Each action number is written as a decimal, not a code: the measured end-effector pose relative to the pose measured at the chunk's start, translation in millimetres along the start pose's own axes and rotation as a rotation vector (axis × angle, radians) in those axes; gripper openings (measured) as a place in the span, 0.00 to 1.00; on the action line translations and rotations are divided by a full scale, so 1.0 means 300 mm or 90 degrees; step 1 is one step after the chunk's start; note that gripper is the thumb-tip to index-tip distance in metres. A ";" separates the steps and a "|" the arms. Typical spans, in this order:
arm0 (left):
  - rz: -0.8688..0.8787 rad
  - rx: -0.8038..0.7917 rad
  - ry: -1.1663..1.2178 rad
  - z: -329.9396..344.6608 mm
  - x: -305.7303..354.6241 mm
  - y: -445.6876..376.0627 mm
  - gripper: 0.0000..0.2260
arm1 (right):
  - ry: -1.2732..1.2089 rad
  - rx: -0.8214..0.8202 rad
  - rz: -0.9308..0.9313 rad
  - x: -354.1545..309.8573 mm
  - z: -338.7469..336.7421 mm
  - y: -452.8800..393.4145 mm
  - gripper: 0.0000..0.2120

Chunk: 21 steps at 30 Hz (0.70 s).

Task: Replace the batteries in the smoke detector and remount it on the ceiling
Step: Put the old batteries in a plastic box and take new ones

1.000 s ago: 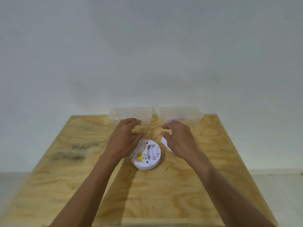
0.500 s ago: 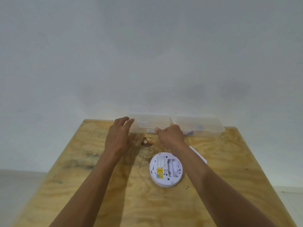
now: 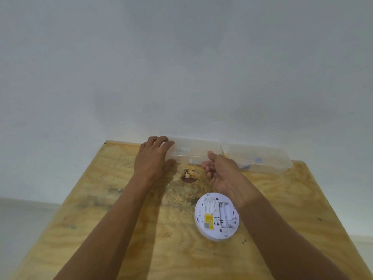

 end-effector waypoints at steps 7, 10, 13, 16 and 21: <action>0.004 -0.003 0.014 -0.011 -0.017 -0.010 0.25 | -0.034 -0.075 0.038 -0.011 0.116 0.037 0.03; 0.009 -0.008 0.026 -0.019 -0.022 -0.020 0.25 | -0.008 -0.077 0.028 0.001 0.234 0.059 0.05; 0.014 -0.011 0.029 -0.021 -0.027 -0.024 0.24 | 0.026 -0.030 0.006 0.014 0.276 0.057 0.09; 0.022 0.001 0.035 -0.017 -0.033 -0.024 0.25 | 0.085 -0.023 -0.028 0.006 0.259 0.047 0.13; 0.027 0.000 0.022 -0.021 -0.016 -0.027 0.41 | 0.211 -0.082 -0.118 -0.111 0.212 0.047 0.11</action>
Point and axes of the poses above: each hand's wrist, its own y-axis away from the middle knuckle, its own z-axis out of the palm, x = y × z, the point moved 2 cm from there along -y, towards the middle knuckle, and after that the axes turned 9 degrees about y, right-handed, at the moved point
